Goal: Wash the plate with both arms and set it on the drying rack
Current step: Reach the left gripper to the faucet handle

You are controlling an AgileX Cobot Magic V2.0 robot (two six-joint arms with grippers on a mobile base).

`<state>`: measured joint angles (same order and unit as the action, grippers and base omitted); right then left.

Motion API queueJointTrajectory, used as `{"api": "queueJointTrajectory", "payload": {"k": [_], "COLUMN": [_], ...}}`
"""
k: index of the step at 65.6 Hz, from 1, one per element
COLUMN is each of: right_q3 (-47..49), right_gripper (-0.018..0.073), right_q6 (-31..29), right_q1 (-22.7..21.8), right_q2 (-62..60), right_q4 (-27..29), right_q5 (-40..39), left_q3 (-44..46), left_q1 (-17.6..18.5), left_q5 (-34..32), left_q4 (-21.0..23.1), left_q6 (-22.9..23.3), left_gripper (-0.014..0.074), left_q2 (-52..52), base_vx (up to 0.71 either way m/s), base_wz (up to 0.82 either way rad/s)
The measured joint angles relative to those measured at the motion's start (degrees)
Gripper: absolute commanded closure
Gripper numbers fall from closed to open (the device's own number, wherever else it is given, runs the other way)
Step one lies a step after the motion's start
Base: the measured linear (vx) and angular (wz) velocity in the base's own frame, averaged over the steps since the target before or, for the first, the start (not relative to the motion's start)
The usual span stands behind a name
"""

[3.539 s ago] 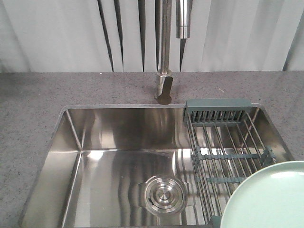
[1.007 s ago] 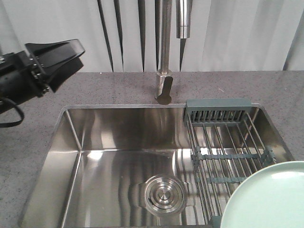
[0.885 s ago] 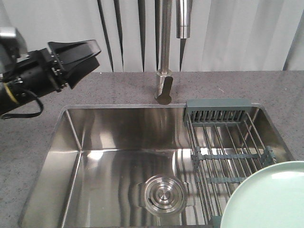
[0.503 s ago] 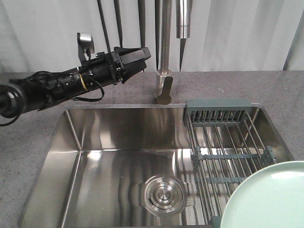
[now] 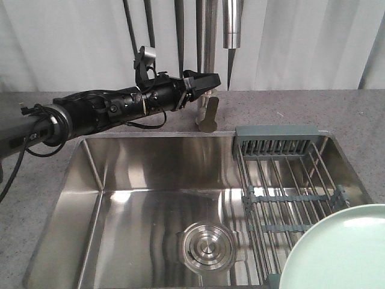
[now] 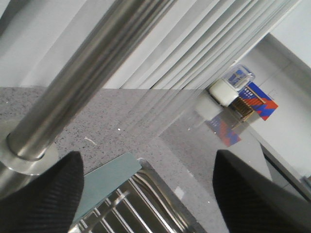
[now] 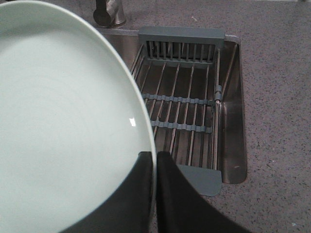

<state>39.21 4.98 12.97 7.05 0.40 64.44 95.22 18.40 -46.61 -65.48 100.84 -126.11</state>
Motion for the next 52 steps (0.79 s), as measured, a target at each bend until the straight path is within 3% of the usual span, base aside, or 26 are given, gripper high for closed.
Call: {"api": "queueJointTrajectory", "payload": {"k": [14, 52], "right_q3": [0.0, 0.0], "right_gripper": [0.0564, 0.0564], "right_q6": [0.0, 0.0], "right_q1": [0.0, 0.0], "right_q2": [0.0, 0.0], "right_q4": [0.0, 0.0], "right_q5": [0.0, 0.0], "left_q3": [0.0, 0.0], "left_q1": [1.3, 2.9], "left_q5": [4.0, 1.0], "left_q4": [0.0, 0.4], "left_q6": [-1.8, -0.8], "left_gripper": [0.0072, 0.0072], "left_q2": [-0.1, -2.6], "base_vx": [0.0, 0.0], "base_wz": [0.0, 0.0]}}
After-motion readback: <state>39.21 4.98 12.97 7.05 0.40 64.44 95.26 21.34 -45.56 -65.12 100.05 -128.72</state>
